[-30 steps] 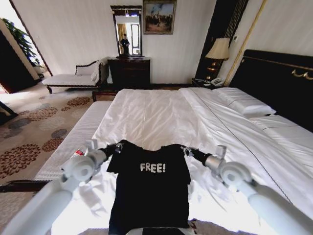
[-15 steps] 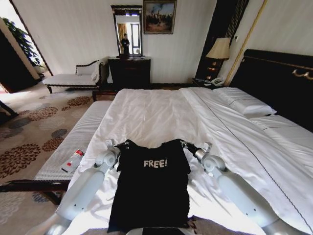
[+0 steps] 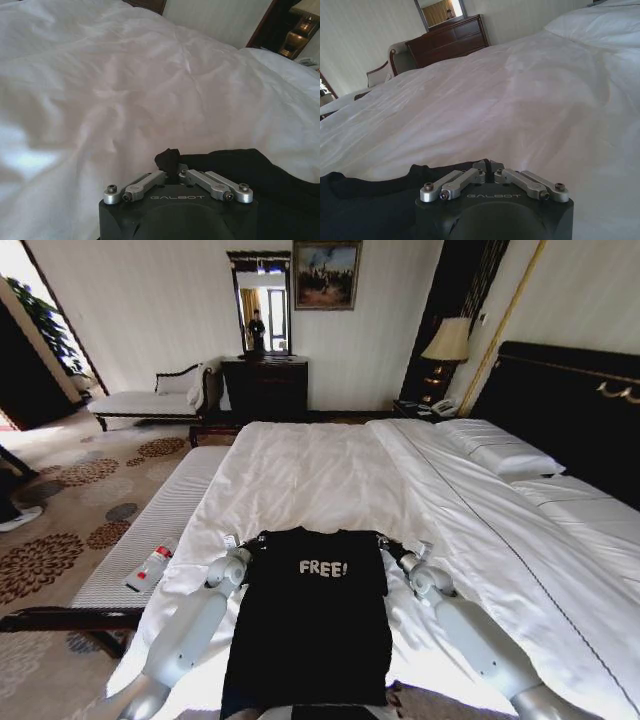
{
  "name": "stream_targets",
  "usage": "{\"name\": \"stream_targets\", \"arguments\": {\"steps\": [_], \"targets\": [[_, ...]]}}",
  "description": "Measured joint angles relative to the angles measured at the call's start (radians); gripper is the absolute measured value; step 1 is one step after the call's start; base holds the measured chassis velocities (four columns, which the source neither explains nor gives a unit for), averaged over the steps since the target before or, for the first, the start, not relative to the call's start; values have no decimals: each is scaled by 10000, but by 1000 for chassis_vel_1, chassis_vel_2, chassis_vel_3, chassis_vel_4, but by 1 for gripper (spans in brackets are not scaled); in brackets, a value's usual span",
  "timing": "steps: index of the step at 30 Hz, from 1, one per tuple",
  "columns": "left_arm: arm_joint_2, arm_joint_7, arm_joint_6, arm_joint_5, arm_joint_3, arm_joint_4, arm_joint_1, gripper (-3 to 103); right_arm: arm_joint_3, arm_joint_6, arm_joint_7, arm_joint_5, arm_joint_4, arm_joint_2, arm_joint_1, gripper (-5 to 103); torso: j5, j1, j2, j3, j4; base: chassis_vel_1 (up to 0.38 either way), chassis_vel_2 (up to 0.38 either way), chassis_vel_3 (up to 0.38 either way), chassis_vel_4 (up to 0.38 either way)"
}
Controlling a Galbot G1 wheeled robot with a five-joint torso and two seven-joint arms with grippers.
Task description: Fold the clothes on the bed.
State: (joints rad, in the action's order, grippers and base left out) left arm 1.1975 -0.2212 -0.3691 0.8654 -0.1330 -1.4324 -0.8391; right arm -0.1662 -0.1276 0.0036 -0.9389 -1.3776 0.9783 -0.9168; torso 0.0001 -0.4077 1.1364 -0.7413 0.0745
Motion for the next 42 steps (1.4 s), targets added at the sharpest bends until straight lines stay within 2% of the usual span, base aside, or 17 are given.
{"name": "stream_targets", "arguments": {"steps": [4,6,11,13,17,18,20,21,23,26,28,30,32,34,35,38,42], "targets": [[35,-249,-61,-106,17,60,-103,-2,34,58,205,105,78,125,-48,3,0,-1,0,0,-2,0,0,0,0],[-8,-533,-233,-70,-108,-276,-383,7,39,189,326,157,-27,195,-166,2,-2,-1,0,0,-1,0,0,0,0],[-234,-943,-446,105,-706,-1267,-1040,28,-366,468,408,538,-638,266,-659,21,-1,0,0,0,-1,0,0,0,0],[-282,-996,-465,125,-866,-1444,-1159,28,-484,525,430,660,-769,269,-771,21,-2,0,0,0,-1,0,0,0,0],[-689,-1177,-558,491,-2632,-3514,-2527,51,-1895,1260,816,1697,-2636,335,-2039,44,-3,-1,0,0,-4,0,0,0,0],[-689,-1177,-558,491,-2632,-3514,-2527,51,-1895,1260,816,1697,-2636,335,-2039,44,-3,-1,0,0,-4,0,0,0,0],[-849,-1281,-559,557,-3558,-4749,-3409,57,-2511,1389,832,1724,-3830,422,-2952,55,-4,0,0,1,-1,0,0,0,0],[-907,-1405,-556,565,-3994,-5347,-3863,62,-2669,1394,801,1617,-4319,481,-3365,55,-6,1,1,2,0,0,0,0,0],[-929,-1459,-556,567,-4185,-5619,-4056,68,-2717,1394,784,1549,-4553,516,-3561,61,-5,1,1,1,-1,0,0,0,0],[-968,-1617,-587,578,-5225,-7613,-5153,79,-2715,1133,715,958,-5677,878,-4496,77,-5,3,2,2,-5,0,0,0,0],[-994,-1429,-605,604,-5678,-9150,-5527,89,-2398,827,804,425,-6192,1210,-4855,82,0,2,2,2,-3,0,0,0,0],[-1000,-1321,-620,632,-5834,-9655,-5629,95,-2193,750,889,389,-6234,1280,-4899,88,-1,2,2,1,1,0,0,0,0],[-1002,-1182,-750,968,-6255,-10601,-5829,98,-1713,605,1247,970,-6087,1332,-4897,97,3,1,2,1,-1,0,0,0,0],[-999,-1239,-976,1487,-6703,-10856,-6047,100,-1200,360,1842,2378,-5820,1244,-4855,99,0,0,1,0,-4,0,0,0,0],[-999,-1239,-976,1487,-6703,-10856,-6047,100,-1200,360,1842,2378,-5820,1244,-4855,99,0,0,1,0,-4,0,0,0,0],[-942,-1305,-1045,1776,-7208,-10880,-6359,100,-559,10,2573,4029,-5529,998,-4754,100,-3,-2,1,-1,-2,0,0,0,0],[-710,-1322,-1063,1703,-7252,-10836,-6526,100,-18,60,2705,5529,-5009,935,-4476,100,-2,-2,1,-1,-2,0,0,0,0]]}}
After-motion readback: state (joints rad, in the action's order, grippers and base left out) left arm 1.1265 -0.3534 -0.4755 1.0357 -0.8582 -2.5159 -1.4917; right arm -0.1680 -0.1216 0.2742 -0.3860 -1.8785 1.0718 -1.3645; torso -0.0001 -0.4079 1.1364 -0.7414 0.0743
